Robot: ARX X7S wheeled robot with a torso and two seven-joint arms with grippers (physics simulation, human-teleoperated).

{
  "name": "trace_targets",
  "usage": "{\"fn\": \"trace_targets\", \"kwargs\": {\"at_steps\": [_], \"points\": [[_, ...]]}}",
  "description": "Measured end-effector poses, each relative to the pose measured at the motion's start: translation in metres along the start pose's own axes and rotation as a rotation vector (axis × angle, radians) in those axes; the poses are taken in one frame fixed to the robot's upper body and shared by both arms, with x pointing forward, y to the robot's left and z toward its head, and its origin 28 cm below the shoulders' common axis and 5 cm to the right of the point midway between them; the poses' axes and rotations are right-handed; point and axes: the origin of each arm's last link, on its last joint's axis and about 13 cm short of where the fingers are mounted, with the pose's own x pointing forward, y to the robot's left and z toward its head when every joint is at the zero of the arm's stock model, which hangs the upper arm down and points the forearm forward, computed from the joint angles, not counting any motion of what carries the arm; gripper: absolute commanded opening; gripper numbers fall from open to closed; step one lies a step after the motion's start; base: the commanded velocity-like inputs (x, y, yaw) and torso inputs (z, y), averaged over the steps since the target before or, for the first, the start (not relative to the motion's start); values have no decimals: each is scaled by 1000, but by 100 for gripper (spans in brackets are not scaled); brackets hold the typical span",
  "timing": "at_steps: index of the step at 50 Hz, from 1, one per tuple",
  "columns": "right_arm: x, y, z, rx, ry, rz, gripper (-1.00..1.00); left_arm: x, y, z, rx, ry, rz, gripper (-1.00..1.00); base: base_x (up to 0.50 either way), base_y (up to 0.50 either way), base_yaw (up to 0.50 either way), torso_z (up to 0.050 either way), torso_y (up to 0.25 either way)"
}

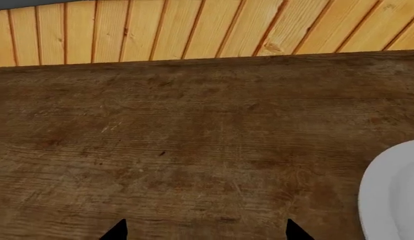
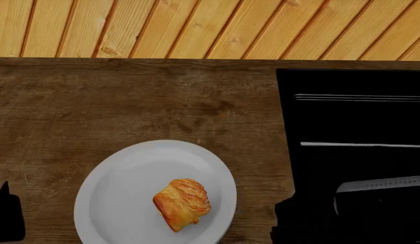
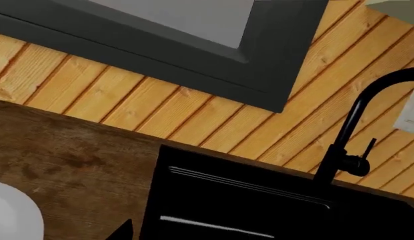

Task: Place the pastries on the plates.

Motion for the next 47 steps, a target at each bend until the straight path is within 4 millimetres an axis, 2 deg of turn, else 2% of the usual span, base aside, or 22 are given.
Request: {"fn": "trace_targets", "kwargs": {"at_steps": [13, 29, 47], "points": [[1, -2, -4, 8, 7, -41, 100, 3, 1, -3, -8, -6, 25, 100, 0, 0, 0, 0, 0], [2, -2, -7, -101, -53, -172, 100, 7, 2, -13, 137, -285, 265, 100, 0, 0, 0, 0, 0], [4, -2, -10, -142, -65, -230, 100, 10, 2, -16, 162, -357, 353, 100, 0, 0, 0, 0, 0]]}}
